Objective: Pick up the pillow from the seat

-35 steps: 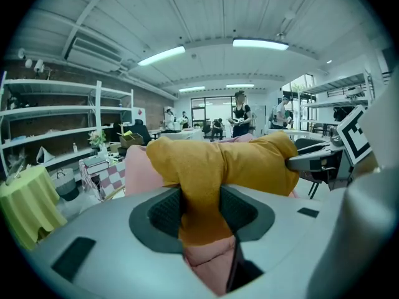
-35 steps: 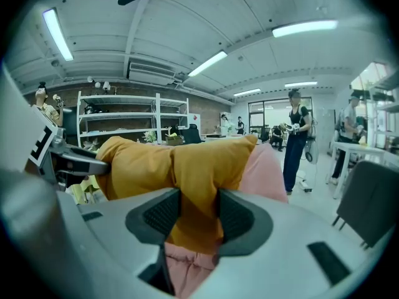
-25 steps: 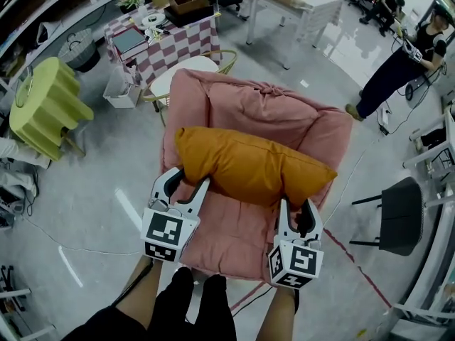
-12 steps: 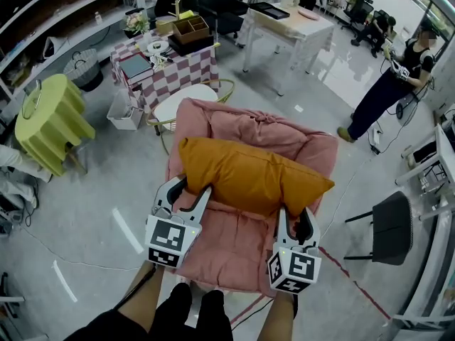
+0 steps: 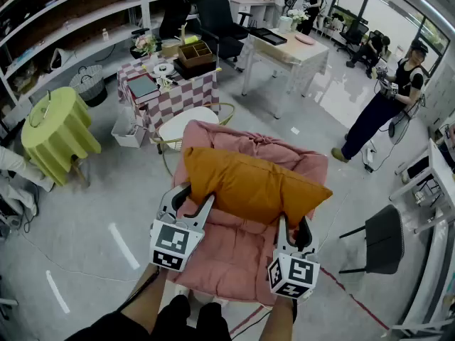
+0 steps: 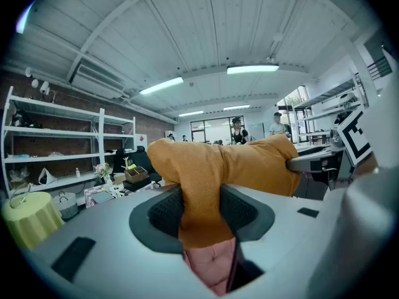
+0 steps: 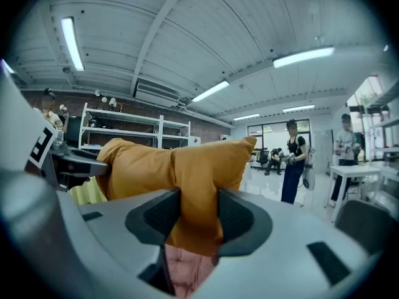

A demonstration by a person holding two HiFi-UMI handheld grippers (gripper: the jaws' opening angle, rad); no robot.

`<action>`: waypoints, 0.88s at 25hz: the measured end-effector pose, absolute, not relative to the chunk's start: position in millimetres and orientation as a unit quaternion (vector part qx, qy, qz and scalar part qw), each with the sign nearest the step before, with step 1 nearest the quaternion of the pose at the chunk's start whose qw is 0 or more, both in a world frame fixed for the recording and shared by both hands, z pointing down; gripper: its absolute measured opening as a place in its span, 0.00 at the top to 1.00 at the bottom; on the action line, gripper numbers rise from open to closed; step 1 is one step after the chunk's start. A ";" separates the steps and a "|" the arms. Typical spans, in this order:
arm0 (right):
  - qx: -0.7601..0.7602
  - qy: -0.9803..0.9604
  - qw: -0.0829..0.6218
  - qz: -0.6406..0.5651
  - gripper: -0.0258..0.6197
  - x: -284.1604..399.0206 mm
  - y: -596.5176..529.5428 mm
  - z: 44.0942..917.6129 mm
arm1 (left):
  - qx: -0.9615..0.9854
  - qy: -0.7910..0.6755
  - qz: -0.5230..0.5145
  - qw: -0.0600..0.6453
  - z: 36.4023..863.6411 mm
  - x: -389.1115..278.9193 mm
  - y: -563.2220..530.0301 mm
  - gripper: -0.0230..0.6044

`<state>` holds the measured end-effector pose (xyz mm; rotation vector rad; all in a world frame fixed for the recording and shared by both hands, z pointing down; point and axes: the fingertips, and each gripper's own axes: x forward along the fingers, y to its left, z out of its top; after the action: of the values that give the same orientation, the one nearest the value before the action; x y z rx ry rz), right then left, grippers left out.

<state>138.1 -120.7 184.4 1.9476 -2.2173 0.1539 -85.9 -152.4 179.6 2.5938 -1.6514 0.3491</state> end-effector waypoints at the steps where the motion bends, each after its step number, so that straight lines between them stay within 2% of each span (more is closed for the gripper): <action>1: 0.657 -0.747 0.093 0.050 0.65 138.4 -119.2 180.2 | 0.838 -0.534 0.111 0.023 176.1 -85.5 -151.1 0.68; 22: 0.662 -0.747 0.056 0.005 0.66 134.4 -94.6 94.8 | 0.843 -0.532 0.076 -0.026 86.6 -89.2 -128.9 0.68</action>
<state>134.4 -94.6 94.8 2.0091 -2.2687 0.0150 -89.2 -128.9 86.6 2.6933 -1.7007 0.2421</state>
